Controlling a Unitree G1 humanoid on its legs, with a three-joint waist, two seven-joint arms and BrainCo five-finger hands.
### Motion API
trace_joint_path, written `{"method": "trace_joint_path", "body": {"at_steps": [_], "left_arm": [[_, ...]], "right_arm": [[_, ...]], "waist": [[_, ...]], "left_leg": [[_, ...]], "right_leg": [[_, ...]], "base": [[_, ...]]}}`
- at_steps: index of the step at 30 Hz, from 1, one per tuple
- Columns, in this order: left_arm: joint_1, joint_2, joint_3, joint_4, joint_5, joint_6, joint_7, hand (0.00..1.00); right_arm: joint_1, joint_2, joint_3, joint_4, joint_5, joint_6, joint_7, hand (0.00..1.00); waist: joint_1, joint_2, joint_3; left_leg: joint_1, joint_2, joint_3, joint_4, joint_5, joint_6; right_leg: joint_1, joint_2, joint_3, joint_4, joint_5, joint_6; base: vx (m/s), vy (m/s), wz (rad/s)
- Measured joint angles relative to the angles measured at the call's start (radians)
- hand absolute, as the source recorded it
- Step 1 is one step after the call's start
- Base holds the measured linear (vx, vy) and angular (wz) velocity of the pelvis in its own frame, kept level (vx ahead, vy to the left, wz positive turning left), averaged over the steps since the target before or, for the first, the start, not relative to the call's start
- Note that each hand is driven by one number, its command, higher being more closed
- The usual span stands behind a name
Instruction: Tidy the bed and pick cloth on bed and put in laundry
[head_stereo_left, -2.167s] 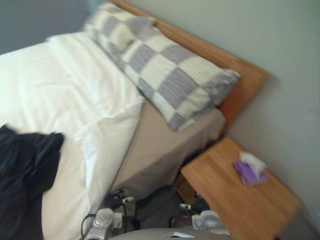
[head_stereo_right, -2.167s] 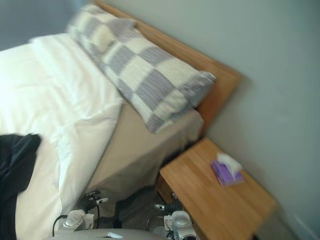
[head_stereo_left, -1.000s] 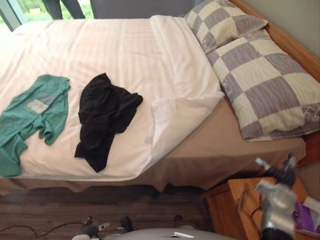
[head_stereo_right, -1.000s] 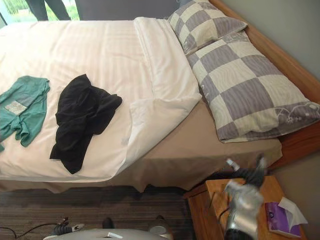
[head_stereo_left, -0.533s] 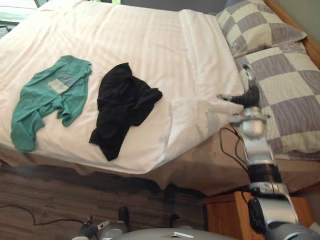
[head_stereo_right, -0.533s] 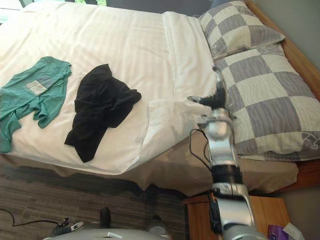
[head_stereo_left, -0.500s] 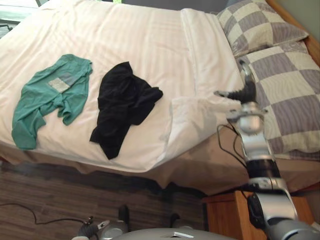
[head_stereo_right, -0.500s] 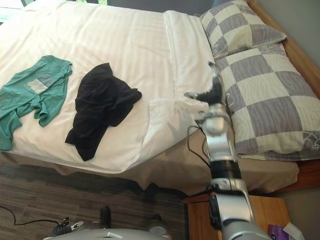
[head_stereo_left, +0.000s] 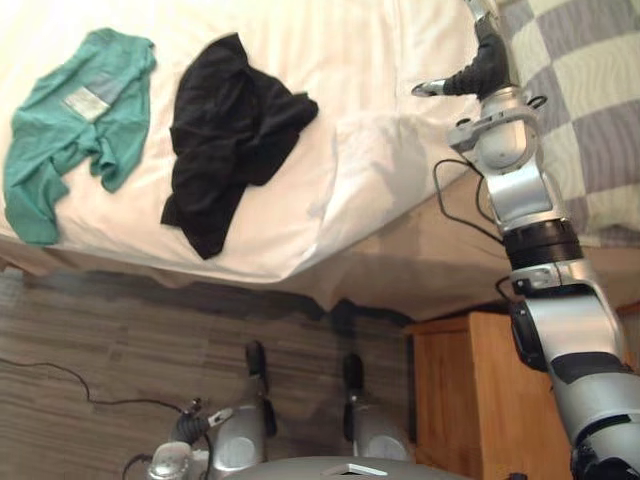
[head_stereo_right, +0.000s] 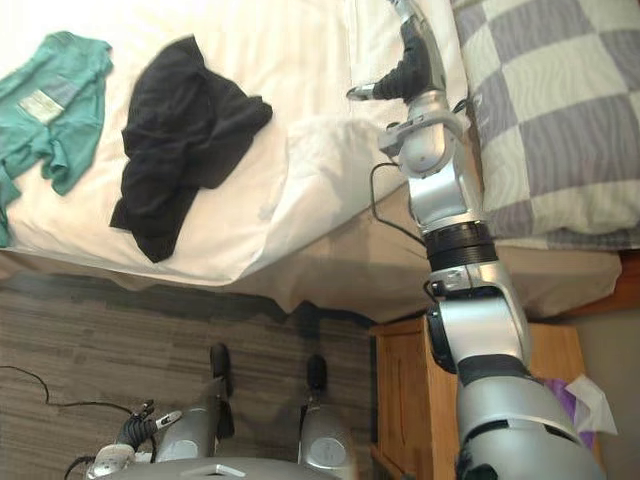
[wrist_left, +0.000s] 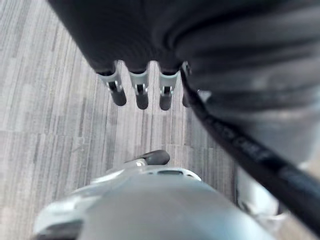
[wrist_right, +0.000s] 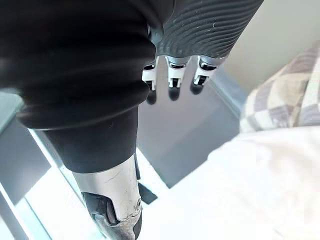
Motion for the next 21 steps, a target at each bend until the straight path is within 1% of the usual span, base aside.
{"method": "trace_joint_path", "body": {"at_steps": [3,4,7,8,9,10,14,17,18,19,21], "left_arm": [[-0.022,0.0,-0.002,-0.001,-0.015,-0.005,0.001,0.0],[-0.03,0.0,-0.002,-0.002,-0.016,-0.011,0.002,0.0],[-0.06,0.001,-0.01,-0.003,-0.017,-0.019,0.008,0.0],[-0.064,0.001,-0.012,-0.003,-0.017,-0.021,0.013,0.0],[-0.072,0.001,-0.02,-0.004,-0.021,-0.025,0.021,0.0],[-0.081,0.0,-0.023,-0.009,-0.026,-0.027,0.021,0.0],[-0.091,0.002,-0.039,-0.031,-0.036,-0.031,0.025,0.0],[-0.097,0.0,-0.046,-0.03,-0.044,-0.035,0.042,0.0],[-0.099,0.0,-0.048,-0.03,-0.047,-0.036,0.043,0.0],[-0.101,-0.001,-0.048,-0.03,-0.049,-0.036,0.044,0.0],[-0.116,-0.005,-0.048,-0.028,-0.055,-0.036,0.045,0.0]], "right_arm": [[-0.03,-0.021,0.008,0.005,0.0,-0.001,0.0,0.0],[-0.044,-0.021,0.011,0.013,0.001,-0.002,0.0,0.0],[-0.081,-0.022,0.016,0.057,0.001,-0.002,-0.001,0.0],[-0.089,-0.023,0.021,0.062,0.002,-0.002,-0.001,0.0],[-0.112,-0.028,0.04,0.077,0.003,-0.002,-0.002,0.0],[-0.13,-0.034,0.054,0.078,0.003,-0.002,-0.002,0.0],[-0.168,-0.037,0.092,0.088,0.007,-0.004,-0.009,0.0],[-0.193,-0.039,0.129,0.13,0.011,-0.01,-0.014,0.0],[-0.196,-0.039,0.143,0.136,0.018,-0.015,-0.014,0.0],[-0.196,-0.039,0.152,0.143,0.018,-0.02,-0.013,1.0],[-0.196,-0.04,0.192,0.164,0.029,-0.025,-0.011,1.0]], "waist": [[-0.003,0.01,0.03],[-0.004,0.014,0.042],[-0.003,0.023,0.081],[-0.002,0.025,0.085],[-0.002,0.033,0.094],[0.004,0.036,0.109],[0.01,0.045,0.121],[0.015,0.053,0.128],[0.018,0.055,0.13],[0.019,0.055,0.13],[0.025,0.058,0.141]], "left_leg": [[-0.037,0.001,0.013,0.0,0.028,0.003],[-0.054,0.0,0.018,0.0,0.04,0.009],[-0.082,-0.008,0.016,0.0,0.053,0.007],[-0.09,-0.01,0.016,0.0,0.056,0.009],[-0.105,-0.014,0.015,0.0,0.063,0.016],[-0.113,-0.017,0.015,0.001,0.069,0.022],[-0.145,-0.024,0.014,0.001,0.077,0.021],[-0.167,-0.027,0.014,0.001,0.079,0.021],[-0.183,-0.027,0.019,0.001,0.075,0.015],[-0.192,-0.027,0.02,0.001,0.074,0.014],[-0.217,-0.027,0.048,0.001,0.074,0.013]], "right_leg": [[-0.037,-0.002,0.001,-0.003,0.013,0.001],[-0.053,-0.003,0.002,-0.003,0.021,0.008],[-0.084,-0.012,0.001,0.01,0.026,0.007],[-0.096,-0.014,0.001,0.018,0.025,0.008],[-0.111,-0.017,0.0,0.027,0.022,0.009],[-0.124,-0.019,0.001,0.036,0.019,0.01],[-0.178,-0.023,0.0,0.088,-0.007,0.007],[-0.227,-0.027,0.004,0.146,-0.032,0.005],[-0.257,-0.028,0.01,0.169,-0.038,0.006],[-0.271,-0.029,0.014,0.178,-0.04,0.006],[-0.32,-0.034,0.034,0.21,-0.046,0.009]], "base": [[-0.03,-0.014,-0.04],[-0.01,-0.007,-0.04],[0.01,0.005,0.04],[0.02,0.006,0.08],[0.03,0.004,0.06],[0.04,0.004,0.05],[0.03,-0.005,0.06],[0.01,-0.009,0.02],[-0.01,-0.015,-0.05],[-0.04,-0.02,-0.13],[-0.04,-0.015,-0.14]]}}
